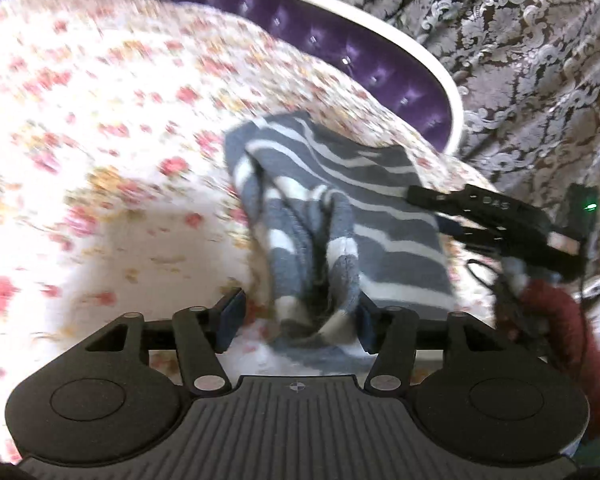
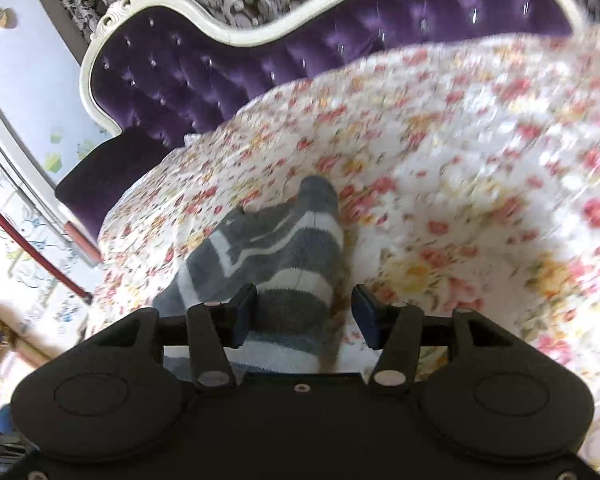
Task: Fold small clothes
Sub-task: 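Lower the striped cardigan onto the bedspread with the right tool, then open the right tool to release the cardigan and withdraw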
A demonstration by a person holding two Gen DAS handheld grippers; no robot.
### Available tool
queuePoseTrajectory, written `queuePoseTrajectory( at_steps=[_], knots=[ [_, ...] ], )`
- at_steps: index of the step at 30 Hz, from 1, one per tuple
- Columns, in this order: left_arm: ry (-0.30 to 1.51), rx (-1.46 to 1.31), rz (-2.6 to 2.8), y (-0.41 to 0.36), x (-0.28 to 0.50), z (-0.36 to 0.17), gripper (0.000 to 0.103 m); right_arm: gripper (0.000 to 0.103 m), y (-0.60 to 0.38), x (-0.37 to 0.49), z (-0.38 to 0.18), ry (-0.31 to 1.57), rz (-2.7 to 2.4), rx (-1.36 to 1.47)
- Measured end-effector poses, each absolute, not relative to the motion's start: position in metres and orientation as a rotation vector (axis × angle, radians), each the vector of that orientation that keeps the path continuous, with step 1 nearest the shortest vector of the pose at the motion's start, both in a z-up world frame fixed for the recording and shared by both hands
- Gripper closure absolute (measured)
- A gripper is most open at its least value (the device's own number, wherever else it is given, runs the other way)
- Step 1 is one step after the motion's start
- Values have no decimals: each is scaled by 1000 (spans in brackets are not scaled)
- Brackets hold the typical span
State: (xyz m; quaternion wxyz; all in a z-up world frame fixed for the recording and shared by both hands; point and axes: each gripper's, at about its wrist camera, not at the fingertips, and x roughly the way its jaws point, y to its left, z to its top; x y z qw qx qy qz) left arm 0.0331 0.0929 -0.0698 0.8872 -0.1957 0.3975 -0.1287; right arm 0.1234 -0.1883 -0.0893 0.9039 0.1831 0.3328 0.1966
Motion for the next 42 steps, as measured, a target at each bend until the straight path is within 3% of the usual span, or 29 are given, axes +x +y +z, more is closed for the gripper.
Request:
queuePoseTrajectory(
  at_steps=[8, 11, 15, 20, 25, 32, 36, 38, 42],
  knots=[
    [667, -233, -164, 85, -7, -41, 48, 39, -197, 82, -74, 528, 362, 353],
    [608, -179, -173, 73, -5, -25, 42, 36, -198, 71, -70, 505, 360, 351],
    [583, -160, -189, 59, 12, -14, 40, 36, -198, 58, -68, 494, 359, 339],
    [581, -117, -125, 49, 41, -28, 40, 36, -192, 49, -69, 499, 367, 295],
    [688, -151, -66, 64, 59, -67, 37, 36, -177, 45, -66, 498, 413, 218],
    [686, -227, -76, 78, 51, -76, 33, 49, -149, 69, -63, 497, 513, 140],
    [689, -249, -77, 81, 51, -79, 30, 53, -147, 113, -86, 583, 453, 133],
    [693, -266, -77, 81, 53, -81, 28, 59, -150, 133, -100, 615, 413, 122],
    [697, -269, -76, 81, 54, -82, 27, 61, -160, 145, -105, 621, 400, 183]
  ],
)
